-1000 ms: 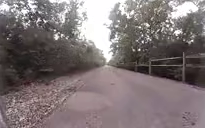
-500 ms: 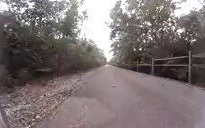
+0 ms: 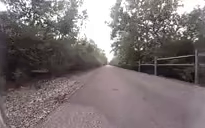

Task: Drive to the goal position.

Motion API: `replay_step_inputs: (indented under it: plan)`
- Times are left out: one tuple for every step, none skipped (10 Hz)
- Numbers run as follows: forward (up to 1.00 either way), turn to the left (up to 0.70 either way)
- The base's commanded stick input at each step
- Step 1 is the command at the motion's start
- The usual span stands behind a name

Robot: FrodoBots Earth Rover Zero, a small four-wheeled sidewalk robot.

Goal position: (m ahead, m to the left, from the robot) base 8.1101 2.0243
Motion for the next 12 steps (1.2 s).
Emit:
replay_step_inputs:
  plan:
    - [0.70, 0.00]
    - [0.70, 0.00]
    - [0.70, 0.00]
    - [0.70, 0.00]
    - [0.70, 0.00]
    - [0.70, 0.00]
    - [0.70, 0.00]
    - [0.70, 0.00]
    - [0.70, 0.00]
    - [0.70, 0.00]
    - [0.70, 0.00]
    - [0.70, 0.00]
